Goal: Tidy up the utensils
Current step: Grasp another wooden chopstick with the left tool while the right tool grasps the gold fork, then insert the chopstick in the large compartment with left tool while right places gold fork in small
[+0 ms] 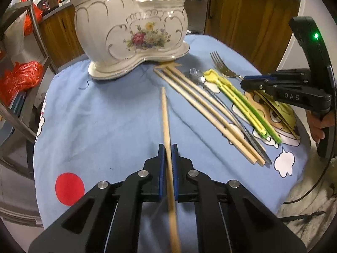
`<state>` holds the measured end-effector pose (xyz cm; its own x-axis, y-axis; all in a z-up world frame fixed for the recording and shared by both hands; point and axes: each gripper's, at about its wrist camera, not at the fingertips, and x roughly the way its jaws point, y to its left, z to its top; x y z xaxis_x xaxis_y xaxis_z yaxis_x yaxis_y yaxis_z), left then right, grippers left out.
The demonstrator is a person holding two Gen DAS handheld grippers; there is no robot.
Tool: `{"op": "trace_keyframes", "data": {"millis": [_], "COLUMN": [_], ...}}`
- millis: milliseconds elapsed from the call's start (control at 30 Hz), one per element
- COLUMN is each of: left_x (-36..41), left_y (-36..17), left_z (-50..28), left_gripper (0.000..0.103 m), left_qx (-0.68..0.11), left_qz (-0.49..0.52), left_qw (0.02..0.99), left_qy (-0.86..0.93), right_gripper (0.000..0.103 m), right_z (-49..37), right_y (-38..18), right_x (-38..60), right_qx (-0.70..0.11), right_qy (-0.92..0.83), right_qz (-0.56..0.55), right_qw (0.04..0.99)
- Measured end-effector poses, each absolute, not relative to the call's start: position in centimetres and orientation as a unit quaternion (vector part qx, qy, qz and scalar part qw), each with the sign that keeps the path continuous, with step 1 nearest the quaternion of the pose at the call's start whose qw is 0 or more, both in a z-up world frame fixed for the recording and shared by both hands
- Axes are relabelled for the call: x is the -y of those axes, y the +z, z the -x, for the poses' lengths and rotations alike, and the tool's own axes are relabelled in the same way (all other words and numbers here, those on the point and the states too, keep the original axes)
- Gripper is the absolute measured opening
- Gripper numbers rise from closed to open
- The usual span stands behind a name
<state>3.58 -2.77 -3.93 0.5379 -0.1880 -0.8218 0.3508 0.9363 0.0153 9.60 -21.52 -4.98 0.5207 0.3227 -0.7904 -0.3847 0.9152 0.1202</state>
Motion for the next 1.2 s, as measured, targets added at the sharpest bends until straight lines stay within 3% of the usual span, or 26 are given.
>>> {"op": "trace_keyframes", "data": {"millis": [733,1200], "left_x": [-1.3,-4.4], "left_y": [3.1,9.7], "left_z": [-0.8,-4.1], "left_gripper": [0.006,0.006], "left_qx": [-0.241,-0.098], "left_qz": [-0.024,0.049], "left_qw": [0.957,0.984], "left_qy": [-0.161,-0.142], "right_gripper": [0.007,0.005], "right_z": [-3.3,-6.4], "right_y": [3.4,8.7], "right_x": [23.8,21.6], "right_qx": [-0.211,-0.177], "right_qy": [0.263,0.267], "right_qz": [0.006,-0.016], "right_qw": [0.942,0.947]}}
